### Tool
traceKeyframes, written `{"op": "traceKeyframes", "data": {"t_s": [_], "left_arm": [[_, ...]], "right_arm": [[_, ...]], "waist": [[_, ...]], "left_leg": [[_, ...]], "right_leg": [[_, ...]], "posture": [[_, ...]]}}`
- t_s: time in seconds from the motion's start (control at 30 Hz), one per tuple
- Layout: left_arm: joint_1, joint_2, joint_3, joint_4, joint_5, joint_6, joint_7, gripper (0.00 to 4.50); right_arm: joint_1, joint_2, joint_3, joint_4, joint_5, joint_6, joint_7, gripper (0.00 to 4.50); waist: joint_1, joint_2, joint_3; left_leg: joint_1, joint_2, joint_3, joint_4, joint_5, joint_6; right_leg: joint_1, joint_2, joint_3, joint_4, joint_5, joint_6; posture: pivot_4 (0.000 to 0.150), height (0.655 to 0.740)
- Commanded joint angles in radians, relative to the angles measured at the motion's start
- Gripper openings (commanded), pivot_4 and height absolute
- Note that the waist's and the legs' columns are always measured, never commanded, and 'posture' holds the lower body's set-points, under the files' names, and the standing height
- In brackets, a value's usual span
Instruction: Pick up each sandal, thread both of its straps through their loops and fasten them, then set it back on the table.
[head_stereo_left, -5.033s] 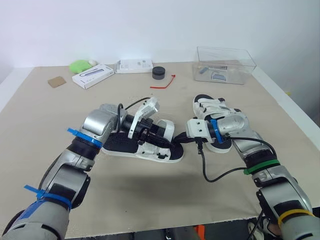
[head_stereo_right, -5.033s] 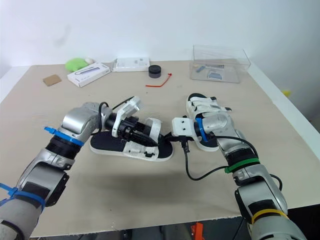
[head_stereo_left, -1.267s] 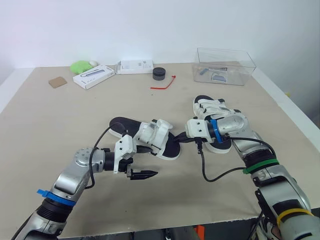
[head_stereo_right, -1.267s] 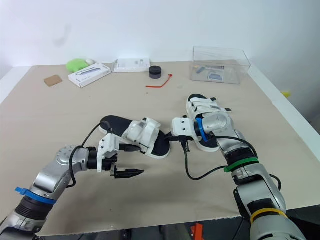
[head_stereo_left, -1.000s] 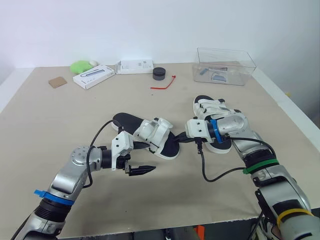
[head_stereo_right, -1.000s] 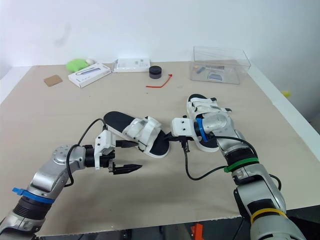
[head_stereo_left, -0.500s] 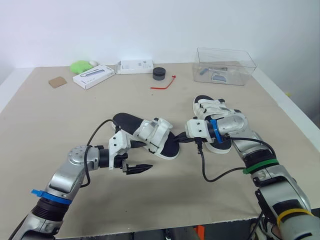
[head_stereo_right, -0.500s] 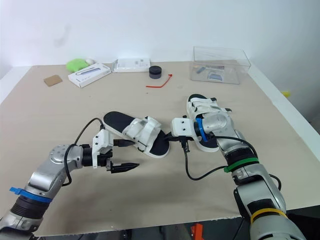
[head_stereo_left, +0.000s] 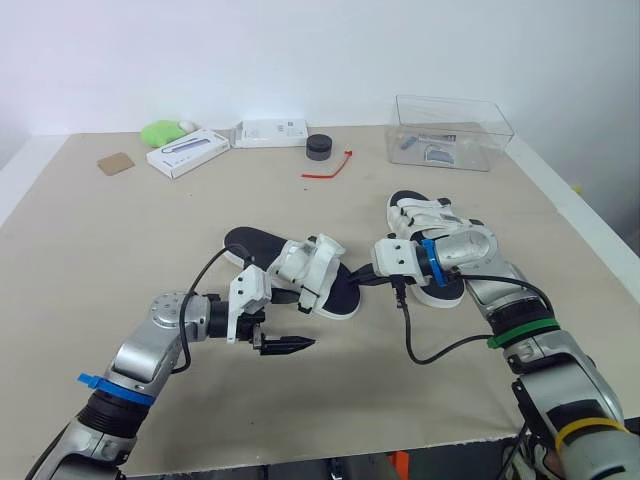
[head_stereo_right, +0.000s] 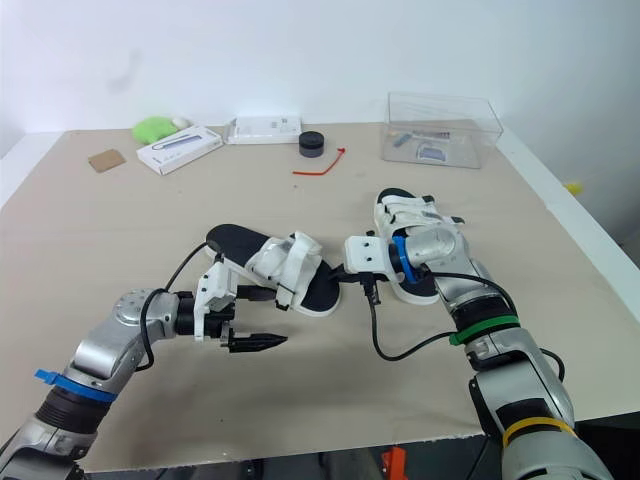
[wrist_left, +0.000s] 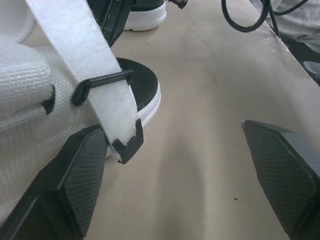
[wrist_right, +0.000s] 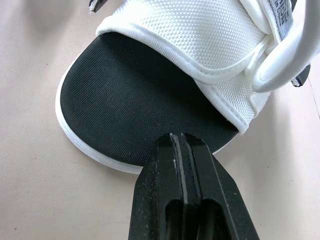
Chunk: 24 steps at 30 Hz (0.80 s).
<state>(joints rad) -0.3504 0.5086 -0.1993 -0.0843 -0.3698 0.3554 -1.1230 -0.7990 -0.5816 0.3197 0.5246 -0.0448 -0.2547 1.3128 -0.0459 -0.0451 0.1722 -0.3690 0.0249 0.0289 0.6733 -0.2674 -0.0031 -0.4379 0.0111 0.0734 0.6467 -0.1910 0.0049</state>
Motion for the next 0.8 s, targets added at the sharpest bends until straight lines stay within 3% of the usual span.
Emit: {"op": "traceKeyframes", "data": {"t_s": [0.03, 0.17, 0.2, 0.23, 0.6, 0.8], "left_arm": [[-0.033, -0.015, 0.016, 0.014, -0.009, 0.02, 0.024, 2.71], [-0.06, -0.022, 0.01, 0.043, 0.0, 0.043, 0.039, 0.74], [-0.064, -0.019, 0.003, 0.048, 0.004, 0.044, 0.034, 0.61], [-0.066, -0.016, -0.002, 0.049, 0.0, 0.049, 0.023, 0.12], [0.013, 0.125, -0.029, -0.097, -0.102, 0.161, -0.183, 0.05], [0.059, 0.173, -0.055, -0.207, -0.147, 0.235, -0.211, 0.05]], "right_arm": [[0.011, -0.02, 0.013, 0.002, -0.026, 0.009, 0.012, 0.0], [0.006, -0.015, 0.015, 0.009, -0.028, 0.008, 0.011, 0.0], [0.006, -0.014, 0.015, 0.009, -0.027, 0.008, 0.01, 0.0], [0.005, -0.013, 0.015, 0.01, -0.027, 0.008, 0.01, 0.0], [0.009, -0.016, 0.012, 0.009, -0.027, 0.01, 0.006, 0.0], [0.004, -0.014, 0.013, 0.018, -0.028, 0.008, 0.001, 0.0]], "waist": [[0.0, 0.0, 0.0], [0.0, 0.0, 0.0], [0.0, 0.0, 0.0], [0.0, 0.0, 0.0], [-0.001, 0.0, 0.0], [-0.001, 0.0, 0.0]], "left_leg": [[0.0, 0.0, 0.0, 0.0, 0.0, 0.0], [0.0, 0.0, 0.0, 0.0, 0.0, 0.0], [0.0, 0.0, 0.0, 0.0, 0.0, 0.0], [0.0, 0.0, 0.0, 0.0, 0.0, 0.0], [0.0, 0.001, 0.0, -0.001, 0.0, 0.0], [0.0, 0.0, 0.0, -0.001, 0.0, 0.0]], "right_leg": [[0.0, 0.0, 0.0, 0.0, 0.0, 0.0], [0.0, 0.0, 0.0, 0.0, 0.0, 0.0], [0.0, 0.0, 0.0, 0.0, 0.0, 0.0], [0.0, 0.0, 0.0, 0.0, 0.0, 0.0], [-0.001, 0.001, 0.0, 0.0, -0.001, -0.001], [-0.001, 0.0, 0.0, 0.0, -0.001, -0.001]], "posture": [[0.15, 0.74], [0.15, 0.74], [0.15, 0.74], [0.15, 0.74], [0.15, 0.74], [0.15, 0.74]]}}
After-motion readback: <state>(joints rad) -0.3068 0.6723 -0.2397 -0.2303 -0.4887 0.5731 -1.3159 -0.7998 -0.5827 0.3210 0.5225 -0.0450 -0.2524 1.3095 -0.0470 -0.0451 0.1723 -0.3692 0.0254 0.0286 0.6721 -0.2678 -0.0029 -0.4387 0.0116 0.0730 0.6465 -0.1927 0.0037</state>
